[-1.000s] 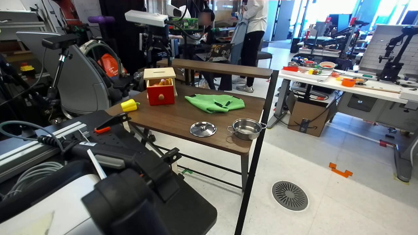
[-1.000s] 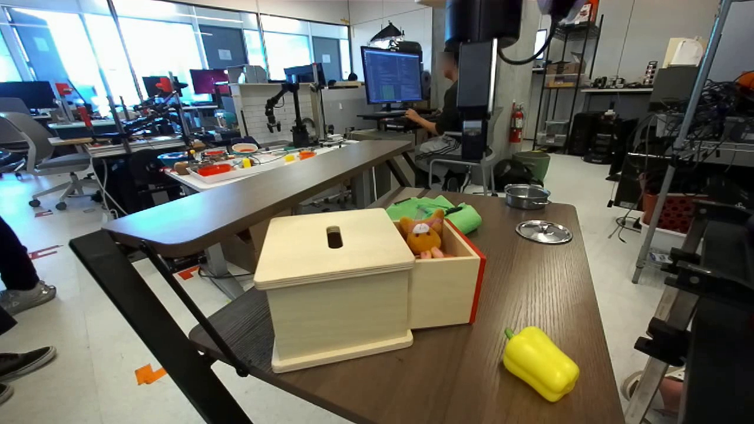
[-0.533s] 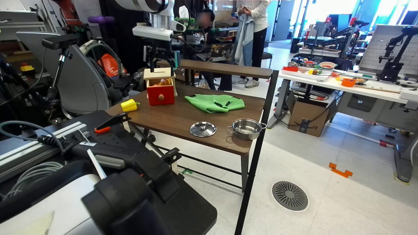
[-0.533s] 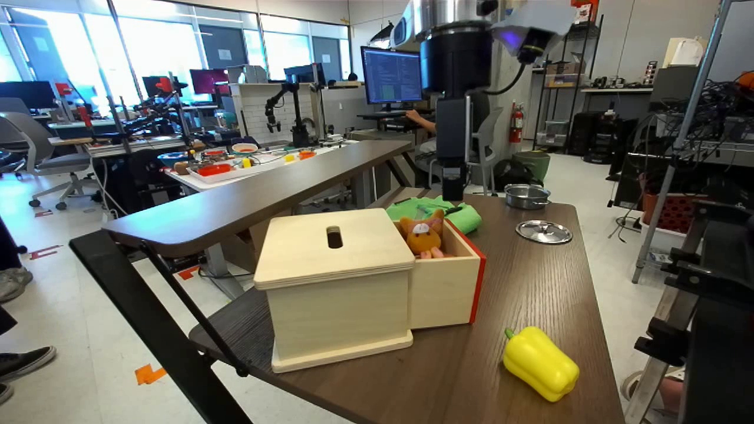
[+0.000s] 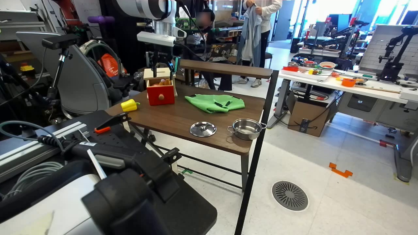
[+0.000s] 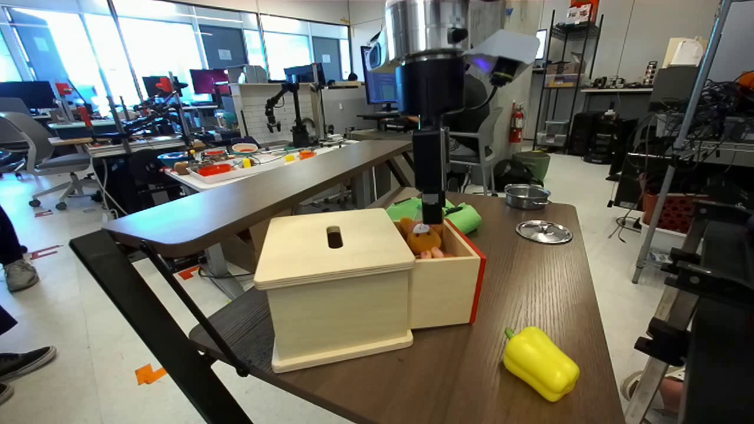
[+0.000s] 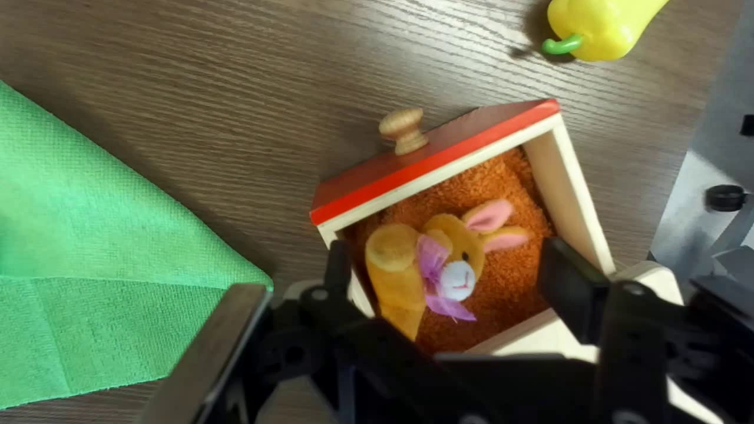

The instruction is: Remove the toy from the drawer and put it on the table

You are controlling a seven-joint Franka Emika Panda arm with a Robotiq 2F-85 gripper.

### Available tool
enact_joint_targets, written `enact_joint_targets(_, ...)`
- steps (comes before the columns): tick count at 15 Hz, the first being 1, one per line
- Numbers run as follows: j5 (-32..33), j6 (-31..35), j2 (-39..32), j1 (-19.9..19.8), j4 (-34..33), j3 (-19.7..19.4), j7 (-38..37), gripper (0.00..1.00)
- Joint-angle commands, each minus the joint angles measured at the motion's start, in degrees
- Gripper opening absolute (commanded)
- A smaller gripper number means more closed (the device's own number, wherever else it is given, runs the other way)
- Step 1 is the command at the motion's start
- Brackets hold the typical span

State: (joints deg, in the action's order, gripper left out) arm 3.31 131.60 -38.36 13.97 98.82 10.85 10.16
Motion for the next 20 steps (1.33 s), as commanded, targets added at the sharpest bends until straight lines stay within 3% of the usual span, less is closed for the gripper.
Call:
enact_joint_targets(1, 0.7, -3.3, -2.4, -0.2, -4.2, 0.4, 1.6, 0.49)
enact_joint_targets(8, -0.1, -6.4, -3.2, -0.8, -6.0, 0.6, 2.5, 0.0)
enact_joint_targets(15, -0.6, -8.7, -2.5, -1.6, -5.7, 0.5, 2.4, 0.01)
enact_joint_targets(20, 0.1, -8.9, 1.7, -1.7, -4.4, 0.1, 1.4, 0.01)
